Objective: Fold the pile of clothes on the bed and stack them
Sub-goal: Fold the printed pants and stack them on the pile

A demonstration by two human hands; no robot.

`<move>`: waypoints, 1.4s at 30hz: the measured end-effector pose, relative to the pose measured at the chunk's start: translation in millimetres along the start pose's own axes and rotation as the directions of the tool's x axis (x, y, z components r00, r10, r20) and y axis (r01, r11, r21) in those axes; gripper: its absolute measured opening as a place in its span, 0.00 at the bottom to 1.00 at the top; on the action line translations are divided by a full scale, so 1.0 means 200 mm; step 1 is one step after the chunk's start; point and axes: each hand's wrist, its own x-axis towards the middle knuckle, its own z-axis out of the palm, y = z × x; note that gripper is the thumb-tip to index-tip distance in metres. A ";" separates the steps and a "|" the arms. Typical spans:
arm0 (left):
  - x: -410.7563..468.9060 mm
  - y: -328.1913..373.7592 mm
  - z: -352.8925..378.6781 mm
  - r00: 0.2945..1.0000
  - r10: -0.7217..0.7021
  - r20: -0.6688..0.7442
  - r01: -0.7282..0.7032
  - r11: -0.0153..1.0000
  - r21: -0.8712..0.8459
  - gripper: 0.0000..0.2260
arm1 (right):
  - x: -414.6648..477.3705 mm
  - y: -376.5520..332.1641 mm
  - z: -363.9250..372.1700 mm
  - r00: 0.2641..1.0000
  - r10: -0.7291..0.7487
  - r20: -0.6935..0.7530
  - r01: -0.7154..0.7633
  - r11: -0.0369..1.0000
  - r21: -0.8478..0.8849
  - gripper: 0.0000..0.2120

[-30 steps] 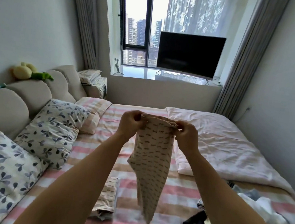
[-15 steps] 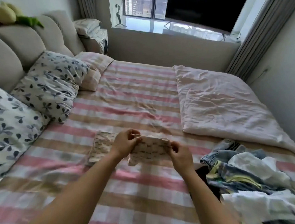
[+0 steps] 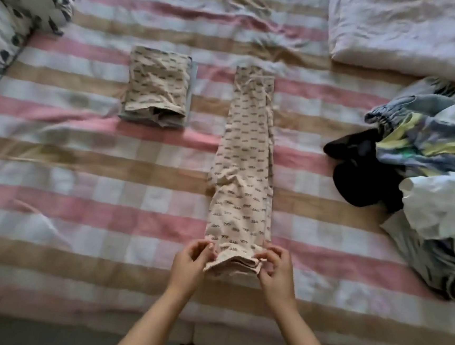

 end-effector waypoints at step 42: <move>0.35 -0.10 0.08 0.976 0.065 -0.209 -0.017 0.974 0.224 0.08 | 0.29 0.09 0.14 0.878 0.225 -0.423 -0.325 0.928 -0.181 0.08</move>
